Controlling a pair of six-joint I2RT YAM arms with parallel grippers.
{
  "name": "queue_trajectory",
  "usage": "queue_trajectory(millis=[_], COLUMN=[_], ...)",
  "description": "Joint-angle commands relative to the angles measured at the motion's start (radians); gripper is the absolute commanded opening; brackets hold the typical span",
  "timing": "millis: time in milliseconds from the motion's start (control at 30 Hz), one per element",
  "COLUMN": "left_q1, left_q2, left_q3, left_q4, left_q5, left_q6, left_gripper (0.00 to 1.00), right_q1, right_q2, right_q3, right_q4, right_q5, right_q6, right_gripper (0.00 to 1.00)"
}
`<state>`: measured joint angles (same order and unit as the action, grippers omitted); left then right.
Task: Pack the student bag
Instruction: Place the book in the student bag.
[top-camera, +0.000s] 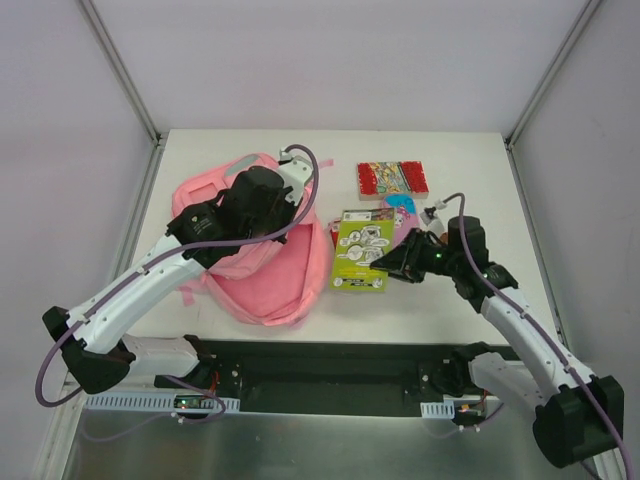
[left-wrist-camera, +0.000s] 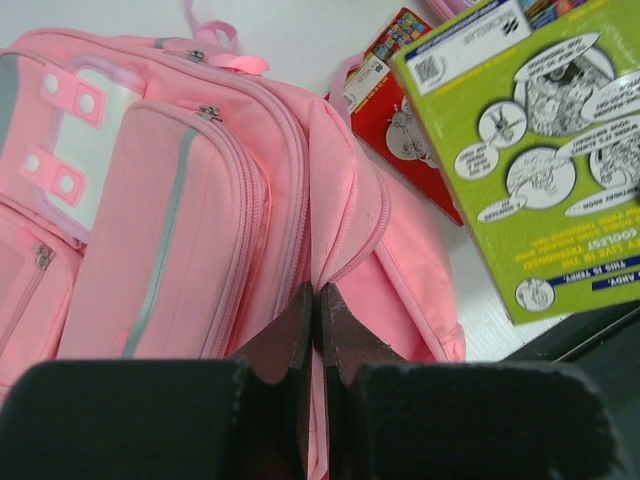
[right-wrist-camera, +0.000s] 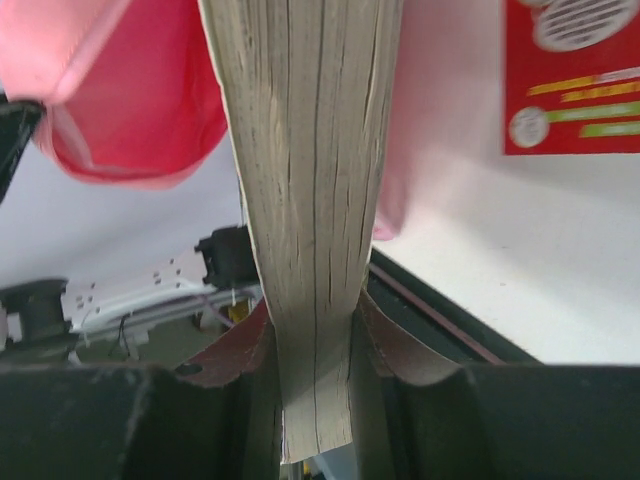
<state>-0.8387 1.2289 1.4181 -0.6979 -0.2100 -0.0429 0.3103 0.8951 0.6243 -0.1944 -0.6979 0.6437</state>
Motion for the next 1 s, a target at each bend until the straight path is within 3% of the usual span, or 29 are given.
queue_trajectory(millis=[0, 333, 667, 967], left_q1=[0.013, 0.015, 0.015, 0.015], left_q2=[-0.049, -0.06, -0.106, -0.16], left_q3=[0.059, 0.076, 0.084, 0.085], left_q4=[0.037, 0.032, 0.034, 0.035], left_q5=[-0.022, -0.045, 0.03, 0.058], left_q6=[0.055, 0.049, 0.015, 0.034], left_gripper=[0.0, 0.0, 0.0, 0.0], right_q1=[0.105, 0.375, 0.481, 0.5], right_q2=[0.021, 0.178, 0.479, 0.824], right_q3=[0.06, 0.049, 0.167, 0.33], right_q4=[0.278, 0.484, 0.768, 1.165], right_q5=[-0.118, -0.037, -0.015, -0.034], right_q6=[0.085, 0.224, 0.327, 0.609], right_gripper=[0.01, 0.01, 0.01, 0.01])
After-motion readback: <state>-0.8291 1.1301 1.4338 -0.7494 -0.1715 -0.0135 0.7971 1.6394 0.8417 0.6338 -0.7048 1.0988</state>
